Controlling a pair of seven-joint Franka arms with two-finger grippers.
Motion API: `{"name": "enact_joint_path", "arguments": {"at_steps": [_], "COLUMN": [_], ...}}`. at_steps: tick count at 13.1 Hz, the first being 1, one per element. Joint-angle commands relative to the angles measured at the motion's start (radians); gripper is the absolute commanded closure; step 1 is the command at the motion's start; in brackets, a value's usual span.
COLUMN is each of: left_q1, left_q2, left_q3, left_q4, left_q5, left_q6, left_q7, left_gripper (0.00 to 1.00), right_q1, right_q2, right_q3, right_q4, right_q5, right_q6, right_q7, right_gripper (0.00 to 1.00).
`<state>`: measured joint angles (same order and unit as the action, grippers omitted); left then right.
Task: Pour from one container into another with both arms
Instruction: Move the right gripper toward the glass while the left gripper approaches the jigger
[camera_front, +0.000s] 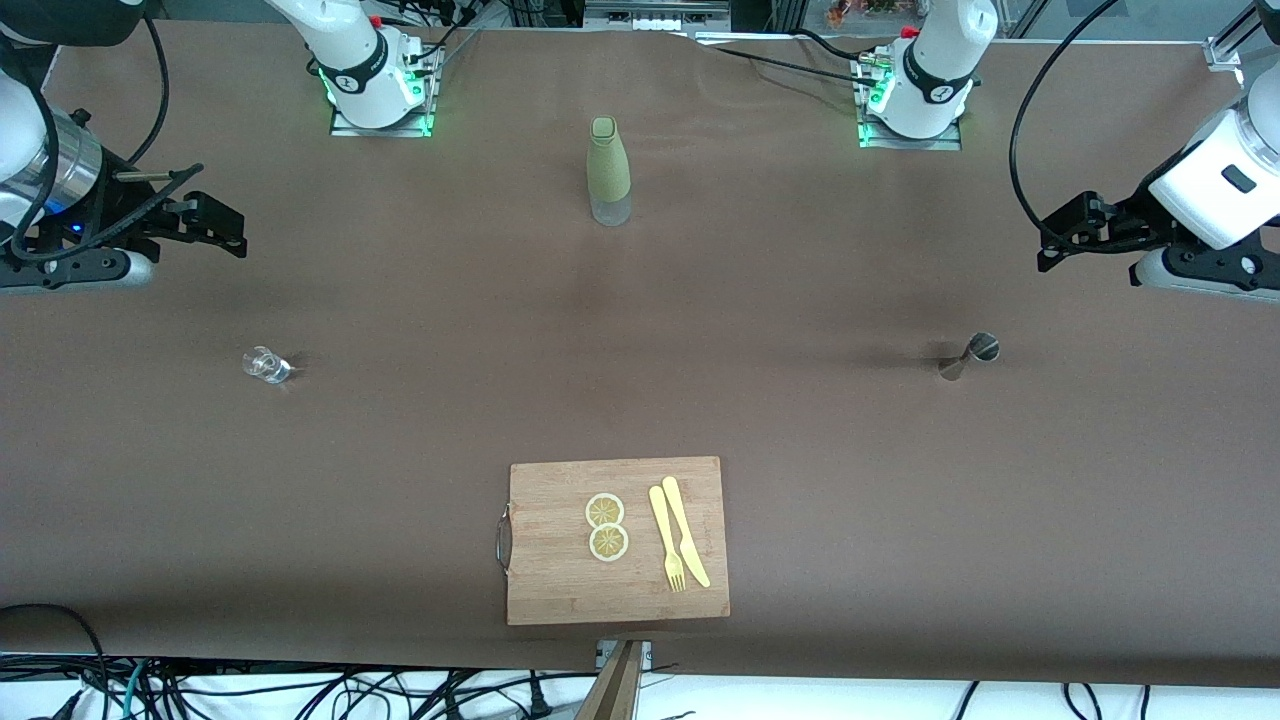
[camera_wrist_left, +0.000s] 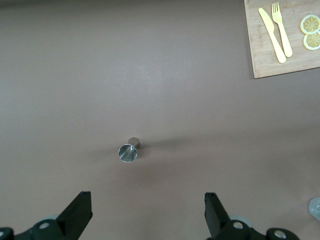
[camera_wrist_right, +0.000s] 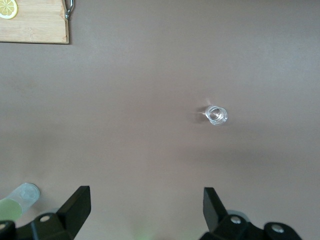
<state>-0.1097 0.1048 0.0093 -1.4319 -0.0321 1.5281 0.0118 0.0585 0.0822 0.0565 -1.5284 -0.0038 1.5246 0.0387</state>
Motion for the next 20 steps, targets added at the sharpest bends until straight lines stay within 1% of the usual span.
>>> {"name": "enact_joint_path", "arguments": {"at_steps": [1,3,9,11,13,14,15,17,19,20], "left_q1": [-0.004,-0.007,-0.008,-0.008,-0.004,-0.004,-0.004,-0.004,-0.002,-0.001], "left_q2": [0.003,0.003,0.004,0.003,0.003,0.003,0.003,0.004,0.009,0.013], "left_q3": [0.003,0.003,0.004,0.004,0.008,0.011,0.02,0.09,0.167,0.207], "left_q4": [0.022,0.022,0.022,-0.004,-0.005,-0.004,-0.007,-0.028,-0.076,-0.094], "left_q5": [0.015,0.015,0.017,0.015,0.015,0.015,0.017,0.011,-0.066,-0.103], "left_q6": [-0.025,-0.049,-0.049,-0.09,-0.12,-0.121,-0.121,-0.121,-0.12,-0.115], "left_q7": [-0.006,-0.006,-0.007,-0.006,-0.001,0.043,0.131,0.34,0.524,0.604], "left_gripper": [0.0,0.0,0.0,0.0,0.0,0.0,0.0,0.0,0.0,0.0], "right_q1": [-0.005,-0.003,-0.003,-0.005,-0.005,-0.005,-0.005,-0.011,-0.031,-0.046], "right_q2": [0.01,0.01,0.008,0.011,0.013,0.013,0.014,0.016,0.018,0.022], "right_q3": [0.002,0.002,0.002,0.002,0.0,0.0,0.0,-0.001,-0.003,-0.003], "right_q4": [0.03,0.03,0.03,0.031,0.028,0.027,0.027,0.027,0.025,0.025], "right_q5": [0.015,0.015,0.015,0.015,0.013,0.013,0.015,0.013,0.015,0.015], "right_q6": [-0.024,-0.024,-0.024,-0.024,-0.026,-0.037,-0.046,-0.067,-0.081,-0.089], "right_q7": [0.013,0.012,0.013,0.001,0.006,0.012,0.009,0.006,0.003,-0.031], "right_gripper": [0.0,0.0,0.0,0.0,0.0,0.0,0.0,0.0,0.0,0.0]}}
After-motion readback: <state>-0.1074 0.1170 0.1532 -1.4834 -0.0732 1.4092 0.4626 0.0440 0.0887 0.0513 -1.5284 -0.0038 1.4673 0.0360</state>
